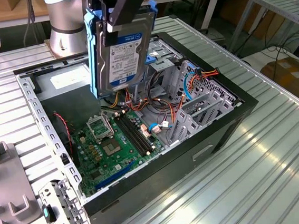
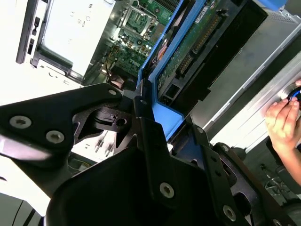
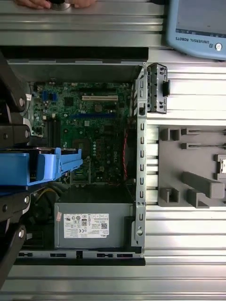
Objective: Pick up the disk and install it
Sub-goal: 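Insert the disk into the insertion slot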
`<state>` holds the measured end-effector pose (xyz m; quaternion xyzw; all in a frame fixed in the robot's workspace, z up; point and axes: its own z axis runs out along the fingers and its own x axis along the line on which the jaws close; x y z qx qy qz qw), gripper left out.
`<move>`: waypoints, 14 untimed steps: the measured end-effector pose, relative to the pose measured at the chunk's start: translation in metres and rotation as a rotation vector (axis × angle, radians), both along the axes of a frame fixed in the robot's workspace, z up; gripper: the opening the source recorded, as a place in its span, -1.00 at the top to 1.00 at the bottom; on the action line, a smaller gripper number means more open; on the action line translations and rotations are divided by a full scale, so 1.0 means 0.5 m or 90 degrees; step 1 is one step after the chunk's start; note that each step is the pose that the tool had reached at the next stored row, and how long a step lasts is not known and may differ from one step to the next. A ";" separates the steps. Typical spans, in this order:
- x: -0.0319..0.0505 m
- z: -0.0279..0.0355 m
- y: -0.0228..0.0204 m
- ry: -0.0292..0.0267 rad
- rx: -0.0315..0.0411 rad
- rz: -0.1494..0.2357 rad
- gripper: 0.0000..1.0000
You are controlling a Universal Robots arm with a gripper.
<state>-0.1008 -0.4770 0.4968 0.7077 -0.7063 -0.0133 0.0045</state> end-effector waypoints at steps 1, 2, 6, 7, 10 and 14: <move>0.000 0.000 -0.0043 0.0000 -0.0001 0.000 0.26; 0.001 0.000 -0.0076 0.0000 -0.0001 0.000 0.26; 0.017 -0.001 -0.0116 0.0000 -0.0006 0.000 0.26; 0.024 -0.001 -0.0116 0.0000 -0.0006 0.000 0.26; 0.047 -0.002 -0.0117 0.0000 -0.0009 0.000 0.26; 0.077 -0.003 -0.0118 0.0000 -0.0013 0.000 0.26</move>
